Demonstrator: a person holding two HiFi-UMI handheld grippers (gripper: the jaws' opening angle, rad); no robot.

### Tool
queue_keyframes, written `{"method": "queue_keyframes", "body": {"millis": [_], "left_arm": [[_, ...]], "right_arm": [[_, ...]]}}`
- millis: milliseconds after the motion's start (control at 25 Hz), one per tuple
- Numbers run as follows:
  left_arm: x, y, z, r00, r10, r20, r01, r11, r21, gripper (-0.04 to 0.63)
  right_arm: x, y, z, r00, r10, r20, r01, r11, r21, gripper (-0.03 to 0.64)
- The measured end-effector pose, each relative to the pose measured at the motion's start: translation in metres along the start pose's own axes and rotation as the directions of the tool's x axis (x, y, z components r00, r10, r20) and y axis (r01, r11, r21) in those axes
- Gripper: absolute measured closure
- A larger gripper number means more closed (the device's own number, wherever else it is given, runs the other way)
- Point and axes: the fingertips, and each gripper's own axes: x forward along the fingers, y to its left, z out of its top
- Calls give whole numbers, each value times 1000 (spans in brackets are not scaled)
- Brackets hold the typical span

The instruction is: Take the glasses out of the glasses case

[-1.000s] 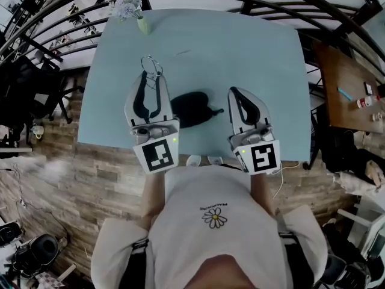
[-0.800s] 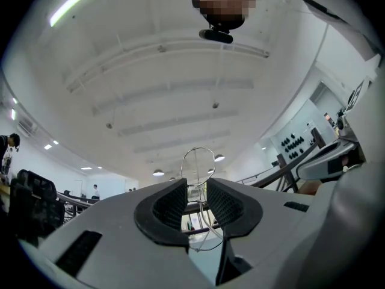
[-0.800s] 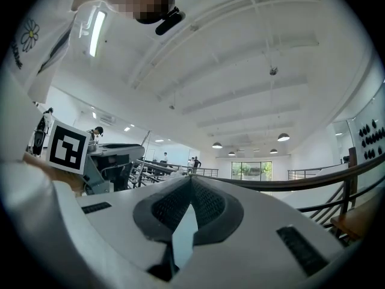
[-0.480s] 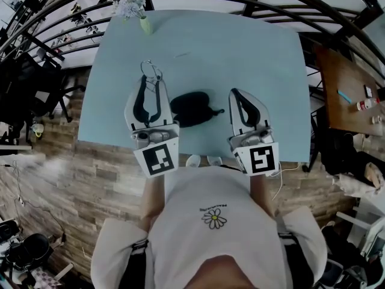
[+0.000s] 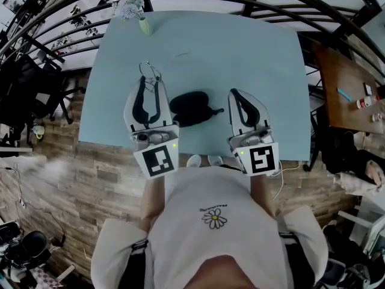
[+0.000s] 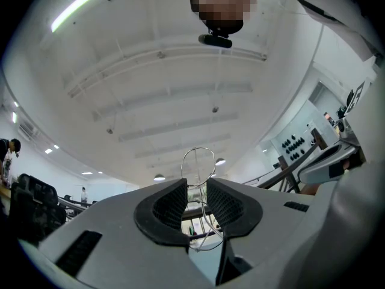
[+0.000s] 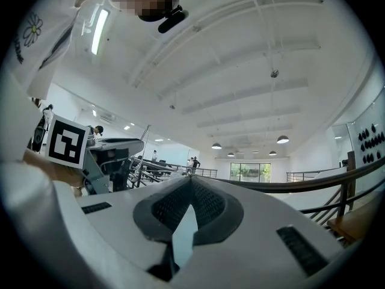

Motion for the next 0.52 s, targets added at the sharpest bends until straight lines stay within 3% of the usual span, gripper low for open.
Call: {"method": "queue_keyframes", "body": {"millis": [520], "left_arm": [[-1,3,2,1000,8,6,-8,1000,7,485]], "right_arm": [[-3,-2,-4,1000,-6,-12,6,1000,-4,609]]}}
